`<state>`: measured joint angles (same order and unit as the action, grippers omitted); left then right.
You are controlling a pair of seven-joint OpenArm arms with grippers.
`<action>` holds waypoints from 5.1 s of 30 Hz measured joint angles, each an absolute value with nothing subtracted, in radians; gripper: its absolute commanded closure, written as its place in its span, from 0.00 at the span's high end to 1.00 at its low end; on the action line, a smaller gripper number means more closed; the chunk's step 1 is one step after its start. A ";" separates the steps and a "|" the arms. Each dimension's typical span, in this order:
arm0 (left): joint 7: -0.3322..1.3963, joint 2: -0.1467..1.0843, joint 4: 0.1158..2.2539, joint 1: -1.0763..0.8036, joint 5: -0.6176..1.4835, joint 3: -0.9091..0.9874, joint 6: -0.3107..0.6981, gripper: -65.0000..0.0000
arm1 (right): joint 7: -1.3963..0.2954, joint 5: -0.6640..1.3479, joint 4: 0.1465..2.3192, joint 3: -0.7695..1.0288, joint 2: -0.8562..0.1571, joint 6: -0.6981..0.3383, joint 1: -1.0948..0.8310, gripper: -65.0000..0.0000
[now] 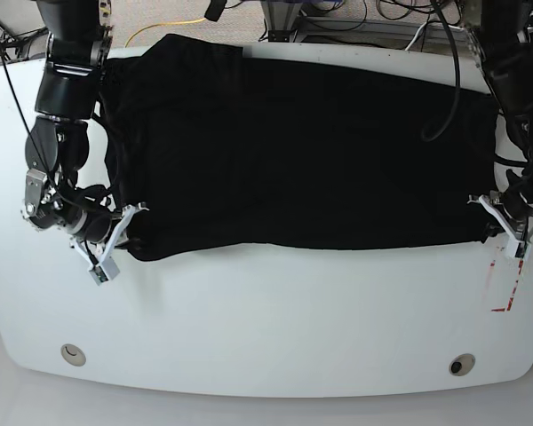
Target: Fold the T-shirt properly
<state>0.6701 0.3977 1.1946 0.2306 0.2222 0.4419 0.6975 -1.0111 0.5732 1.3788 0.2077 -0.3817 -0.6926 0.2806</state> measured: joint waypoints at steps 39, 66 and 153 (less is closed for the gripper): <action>0.768 0.311 1.666 -0.377 0.227 0.640 0.705 0.11 | -1.206 0.838 1.953 0.542 -0.308 -0.698 -0.478 0.13; 0.928 0.233 1.885 -0.337 0.230 0.682 0.701 0.48 | -1.259 1.225 1.956 0.782 -0.295 -0.696 -0.526 0.72; 1.047 0.389 1.187 -0.063 0.807 0.606 0.700 0.18 | -0.972 0.501 1.472 0.493 -0.238 -0.708 -0.109 0.30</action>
<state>1.0466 0.3885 1.1870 -0.0631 0.8070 0.6056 0.7002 -0.9718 0.5011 1.4719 0.4931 -0.2382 -0.7078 -0.1089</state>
